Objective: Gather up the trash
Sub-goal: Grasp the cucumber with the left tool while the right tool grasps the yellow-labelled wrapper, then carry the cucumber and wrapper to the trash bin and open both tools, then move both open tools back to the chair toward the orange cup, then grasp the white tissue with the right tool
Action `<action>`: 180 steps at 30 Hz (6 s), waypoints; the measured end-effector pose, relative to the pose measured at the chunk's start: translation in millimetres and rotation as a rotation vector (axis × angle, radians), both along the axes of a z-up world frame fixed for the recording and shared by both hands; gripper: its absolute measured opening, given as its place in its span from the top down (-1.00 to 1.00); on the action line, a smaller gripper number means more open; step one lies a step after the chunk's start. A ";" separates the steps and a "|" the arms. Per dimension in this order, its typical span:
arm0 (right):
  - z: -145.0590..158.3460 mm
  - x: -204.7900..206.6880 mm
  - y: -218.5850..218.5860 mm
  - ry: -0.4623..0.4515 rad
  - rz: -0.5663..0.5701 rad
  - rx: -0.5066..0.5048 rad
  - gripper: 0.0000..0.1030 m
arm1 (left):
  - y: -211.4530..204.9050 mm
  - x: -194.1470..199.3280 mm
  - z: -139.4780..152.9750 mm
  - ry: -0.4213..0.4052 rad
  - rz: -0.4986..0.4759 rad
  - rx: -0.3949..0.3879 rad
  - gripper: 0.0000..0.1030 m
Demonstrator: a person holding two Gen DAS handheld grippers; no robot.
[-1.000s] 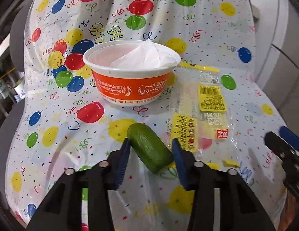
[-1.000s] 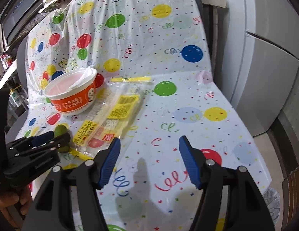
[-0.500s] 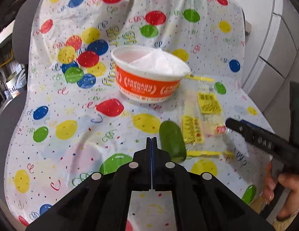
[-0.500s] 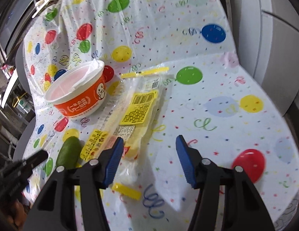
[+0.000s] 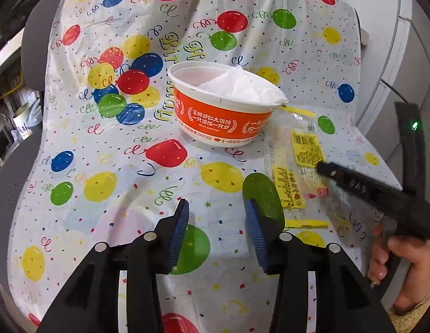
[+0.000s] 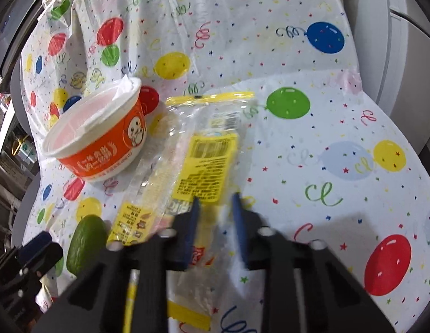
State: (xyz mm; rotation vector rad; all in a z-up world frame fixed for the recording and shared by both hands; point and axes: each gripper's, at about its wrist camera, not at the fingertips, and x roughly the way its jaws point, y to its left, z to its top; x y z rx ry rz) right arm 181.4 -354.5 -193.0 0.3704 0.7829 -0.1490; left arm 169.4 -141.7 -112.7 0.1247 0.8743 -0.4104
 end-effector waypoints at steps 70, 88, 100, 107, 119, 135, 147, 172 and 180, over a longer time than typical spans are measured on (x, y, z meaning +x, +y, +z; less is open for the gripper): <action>82.8 -223.0 -68.5 -0.188 -0.201 -0.064 0.95 | -82.9 -111.2 24.7 -0.037 -0.369 -0.182 0.39; 67.3 -429.3 -105.4 -0.152 -0.599 -0.179 0.95 | -194.0 -231.0 22.2 -0.057 -0.755 -0.227 0.39; 19.8 -474.1 -144.8 -0.104 -0.738 -0.098 0.95 | -278.6 -288.4 -17.0 -0.010 -0.954 -0.208 0.39; -12.8 -457.0 -175.4 -0.042 -0.723 -0.019 0.94 | -308.4 -287.7 -30.7 0.020 -0.972 -0.192 0.39; -52.5 -431.3 -214.0 0.030 -0.734 0.072 0.61 | -331.2 -276.7 -35.8 0.018 -0.947 -0.153 -0.11; 32.0 -453.9 -158.1 -0.052 -0.783 -0.198 0.61 | -243.4 -219.9 -7.2 -0.067 -0.697 -0.114 -0.11; 65.5 -378.1 -94.0 -0.103 -0.539 -0.231 0.05 | -136.7 -160.0 14.6 -0.086 -0.453 -0.098 -0.12; 90.0 -51.7 76.4 -0.121 0.164 -0.210 0.06 | 63.5 11.9 46.5 -0.138 0.071 0.008 -0.12; 73.2 31.6 100.5 -0.090 0.198 -0.245 0.35 | 61.2 46.5 40.9 -0.138 0.083 0.009 -0.12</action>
